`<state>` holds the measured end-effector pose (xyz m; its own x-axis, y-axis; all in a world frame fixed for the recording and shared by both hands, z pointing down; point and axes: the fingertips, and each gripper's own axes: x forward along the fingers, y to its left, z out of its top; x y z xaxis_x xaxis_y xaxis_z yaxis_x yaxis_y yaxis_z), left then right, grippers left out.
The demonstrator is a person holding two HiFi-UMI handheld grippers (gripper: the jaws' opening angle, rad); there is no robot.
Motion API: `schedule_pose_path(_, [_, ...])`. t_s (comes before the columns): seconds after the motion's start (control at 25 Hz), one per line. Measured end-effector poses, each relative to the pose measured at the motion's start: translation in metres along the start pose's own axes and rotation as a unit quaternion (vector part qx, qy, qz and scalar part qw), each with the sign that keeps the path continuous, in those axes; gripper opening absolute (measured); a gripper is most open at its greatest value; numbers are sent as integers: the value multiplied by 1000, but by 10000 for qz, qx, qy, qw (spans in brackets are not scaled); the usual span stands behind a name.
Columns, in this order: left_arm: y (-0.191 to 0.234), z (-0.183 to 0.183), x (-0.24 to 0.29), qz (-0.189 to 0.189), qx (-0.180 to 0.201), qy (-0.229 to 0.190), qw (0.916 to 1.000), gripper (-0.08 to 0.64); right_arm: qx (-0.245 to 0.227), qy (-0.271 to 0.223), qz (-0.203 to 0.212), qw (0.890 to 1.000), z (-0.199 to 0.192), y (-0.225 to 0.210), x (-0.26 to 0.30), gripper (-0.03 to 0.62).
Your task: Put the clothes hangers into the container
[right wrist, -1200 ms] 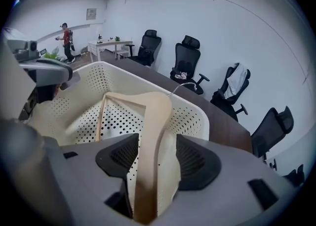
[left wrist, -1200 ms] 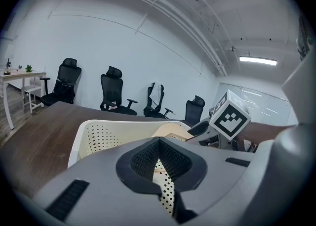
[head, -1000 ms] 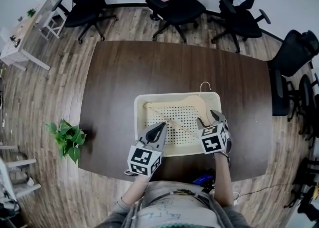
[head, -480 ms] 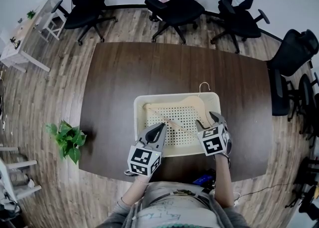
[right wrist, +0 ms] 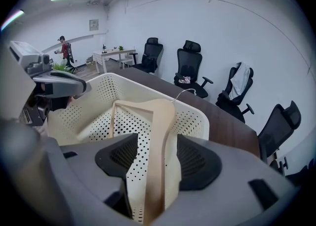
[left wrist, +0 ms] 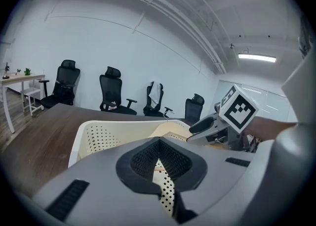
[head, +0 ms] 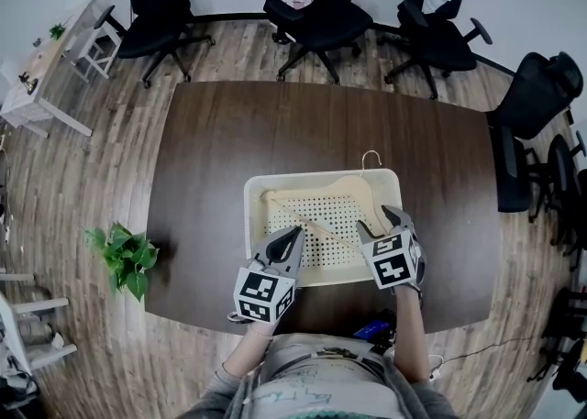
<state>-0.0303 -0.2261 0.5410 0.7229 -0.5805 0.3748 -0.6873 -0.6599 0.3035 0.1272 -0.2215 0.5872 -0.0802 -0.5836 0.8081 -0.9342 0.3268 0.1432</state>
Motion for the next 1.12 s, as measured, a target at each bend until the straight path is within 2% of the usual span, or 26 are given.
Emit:
schedule_pose_path(0.64, [-14,-4,-6,-64,55,10,10000,11,-23,-207,-96,9997,-1,1,-11,239])
schedule_pose_path(1.12, [-25,-8,-8,-113,173,96,9997,11,70,-338,-205,9992,-3,-3,-21,100])
